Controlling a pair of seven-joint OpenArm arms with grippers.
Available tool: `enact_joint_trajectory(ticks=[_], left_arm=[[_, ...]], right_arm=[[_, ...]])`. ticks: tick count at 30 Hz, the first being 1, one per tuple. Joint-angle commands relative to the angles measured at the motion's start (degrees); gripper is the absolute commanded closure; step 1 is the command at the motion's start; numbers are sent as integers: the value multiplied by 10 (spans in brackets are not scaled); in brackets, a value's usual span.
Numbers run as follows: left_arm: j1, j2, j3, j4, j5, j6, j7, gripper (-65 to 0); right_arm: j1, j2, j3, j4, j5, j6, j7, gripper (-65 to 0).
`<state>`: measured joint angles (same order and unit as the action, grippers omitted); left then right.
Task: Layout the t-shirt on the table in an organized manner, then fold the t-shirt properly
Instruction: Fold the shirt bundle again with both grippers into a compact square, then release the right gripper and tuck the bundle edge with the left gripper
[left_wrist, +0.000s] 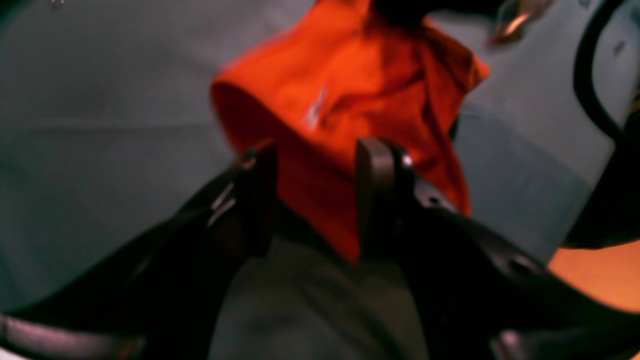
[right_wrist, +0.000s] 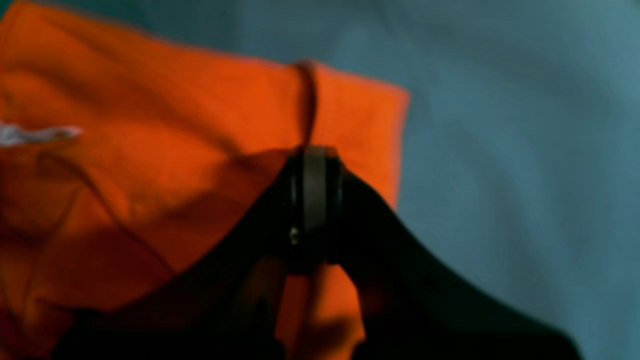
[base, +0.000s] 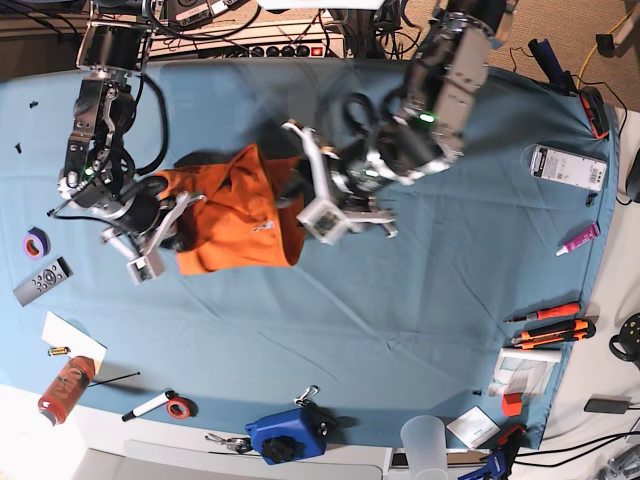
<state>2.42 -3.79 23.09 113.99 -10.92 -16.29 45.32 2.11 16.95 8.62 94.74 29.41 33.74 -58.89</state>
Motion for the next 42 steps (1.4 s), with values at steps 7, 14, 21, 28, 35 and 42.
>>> enact_joint_trajectory(ticks=[7,14,21,28,35,42], left_arm=[[-52,42,86,-28,82,77,-19,-241],[-72,60,93,-121,86,77,-62,-240],[-110,60,93,-260,134,125,-68,-240],[-122,60,93,-306,148,144,-8,-240],[-122,60,93,-103,148,243,78,-241],[-66,71,94,-11,273,341,102,-241]], right_arm=[[29,-10,-8,-134,49,56,-3,0],[40,-10,-6,-93,113,56,-56,0],[44,-11,-6,-36,113,55,-57,0],[44,-10,-6,-29,103,55,-56,0],[44,-10,-6,-29,32,54,-28,0],[44,-9,-5,-29,-80,10,6,0]])
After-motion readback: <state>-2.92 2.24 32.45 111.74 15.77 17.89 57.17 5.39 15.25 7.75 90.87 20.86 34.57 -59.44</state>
